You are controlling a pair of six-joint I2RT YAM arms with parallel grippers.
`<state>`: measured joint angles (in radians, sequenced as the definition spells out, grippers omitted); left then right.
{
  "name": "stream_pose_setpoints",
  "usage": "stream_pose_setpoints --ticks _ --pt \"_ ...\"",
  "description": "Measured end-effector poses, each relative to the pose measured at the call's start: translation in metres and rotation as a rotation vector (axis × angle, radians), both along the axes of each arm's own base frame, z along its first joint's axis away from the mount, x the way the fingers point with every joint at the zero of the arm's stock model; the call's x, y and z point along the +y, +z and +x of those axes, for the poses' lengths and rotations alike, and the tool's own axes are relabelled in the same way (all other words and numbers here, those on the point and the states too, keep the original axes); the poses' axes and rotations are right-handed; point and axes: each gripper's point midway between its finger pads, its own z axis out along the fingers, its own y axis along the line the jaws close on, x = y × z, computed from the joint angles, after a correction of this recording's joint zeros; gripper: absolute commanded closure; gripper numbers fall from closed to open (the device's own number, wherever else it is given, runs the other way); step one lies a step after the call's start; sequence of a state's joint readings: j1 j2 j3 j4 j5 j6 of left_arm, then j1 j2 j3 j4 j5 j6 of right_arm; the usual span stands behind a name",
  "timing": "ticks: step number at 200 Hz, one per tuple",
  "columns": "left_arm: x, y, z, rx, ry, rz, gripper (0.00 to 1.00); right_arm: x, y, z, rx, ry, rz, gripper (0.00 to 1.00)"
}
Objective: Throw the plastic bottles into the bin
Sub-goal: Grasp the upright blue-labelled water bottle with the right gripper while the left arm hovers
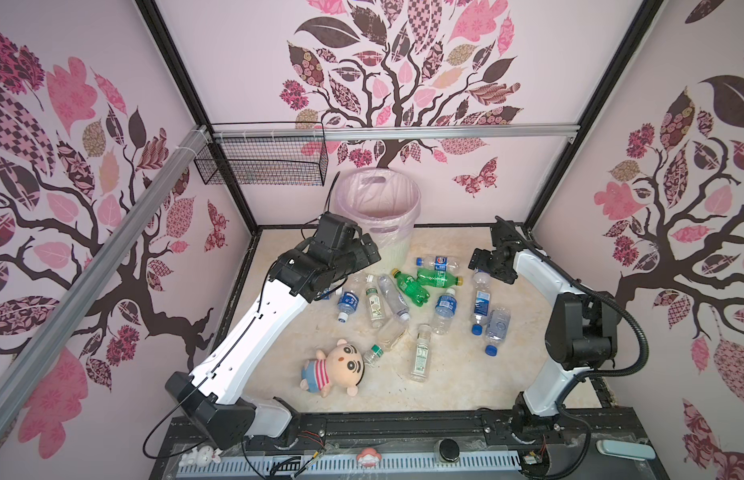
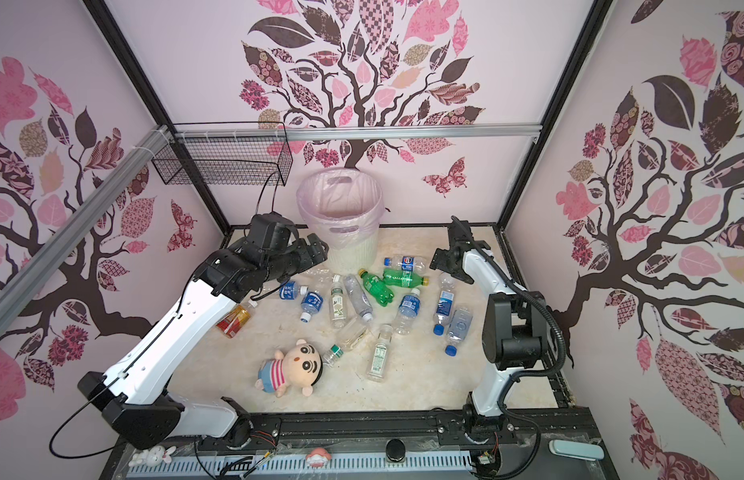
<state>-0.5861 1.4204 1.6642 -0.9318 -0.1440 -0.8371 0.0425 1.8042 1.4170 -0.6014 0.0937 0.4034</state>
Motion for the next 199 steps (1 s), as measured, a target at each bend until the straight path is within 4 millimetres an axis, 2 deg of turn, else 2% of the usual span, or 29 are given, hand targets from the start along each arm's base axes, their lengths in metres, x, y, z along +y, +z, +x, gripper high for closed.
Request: stream_pose_setpoints --ticks 31,78,102,146,199 --pt "-0.009 0.006 0.008 0.001 -0.015 0.007 0.03 -0.008 -0.017 0.011 0.028 0.004 -0.011 0.06" --pt "-0.024 0.007 0.008 0.022 -0.056 -0.010 0.03 -0.015 -0.034 0.032 0.038 0.012 0.002 0.14" --pt "-0.032 0.008 0.013 0.037 -0.074 -0.012 0.03 -0.012 -0.045 0.033 0.056 0.028 0.022 0.17" --pt "-0.032 0.016 0.013 0.027 -0.082 -0.007 0.03 -0.009 -0.062 0.034 0.084 0.049 0.034 0.23" --pt "-0.043 0.009 0.009 0.065 -0.133 -0.034 0.03 -0.006 -0.073 0.033 0.107 0.056 0.050 0.34"
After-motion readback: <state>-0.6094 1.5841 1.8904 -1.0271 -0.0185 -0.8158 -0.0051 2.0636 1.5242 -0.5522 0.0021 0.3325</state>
